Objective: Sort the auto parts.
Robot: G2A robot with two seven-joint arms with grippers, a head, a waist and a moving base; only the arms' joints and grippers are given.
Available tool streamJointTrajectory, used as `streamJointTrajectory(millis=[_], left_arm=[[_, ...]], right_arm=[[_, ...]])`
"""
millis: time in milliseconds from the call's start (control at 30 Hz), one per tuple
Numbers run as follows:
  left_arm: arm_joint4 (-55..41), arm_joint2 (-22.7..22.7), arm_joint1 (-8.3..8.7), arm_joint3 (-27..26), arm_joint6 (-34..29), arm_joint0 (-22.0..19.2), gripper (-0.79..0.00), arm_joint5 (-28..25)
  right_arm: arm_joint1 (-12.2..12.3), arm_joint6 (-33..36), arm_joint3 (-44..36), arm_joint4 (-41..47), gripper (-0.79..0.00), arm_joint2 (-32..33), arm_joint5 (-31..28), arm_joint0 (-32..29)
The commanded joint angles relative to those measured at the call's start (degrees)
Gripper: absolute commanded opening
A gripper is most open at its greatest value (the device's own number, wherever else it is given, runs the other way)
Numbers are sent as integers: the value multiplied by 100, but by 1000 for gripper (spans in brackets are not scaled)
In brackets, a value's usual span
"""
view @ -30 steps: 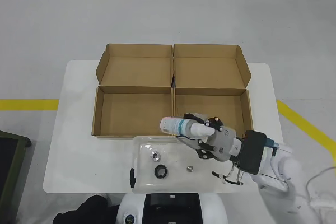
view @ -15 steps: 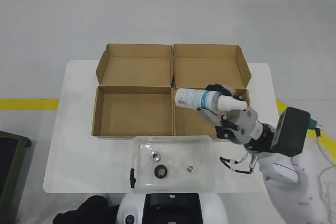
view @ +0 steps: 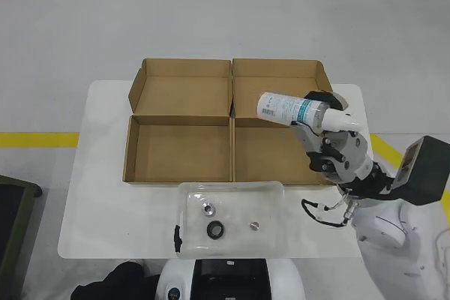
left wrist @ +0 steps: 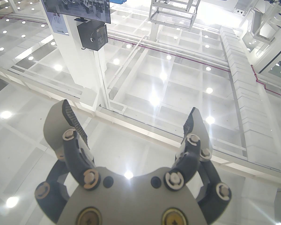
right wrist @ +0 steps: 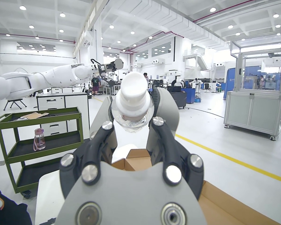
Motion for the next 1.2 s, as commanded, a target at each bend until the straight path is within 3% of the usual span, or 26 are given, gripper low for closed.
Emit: streamJointTrajectory(millis=[0, 433, 1167], left_arm=[[0, 0, 0, 0, 0, 0, 0, 0], [0, 0, 0, 0, 0, 0, 0, 0], [0, 0, 0, 0, 0, 0, 0, 0]], right_arm=[[1, 54, 26, -32, -785, -40, -86, 22], [-6, 679, 614, -438, -785, -552, -309, 35], [20, 2178, 2043, -1253, -785, -771, 55, 470]])
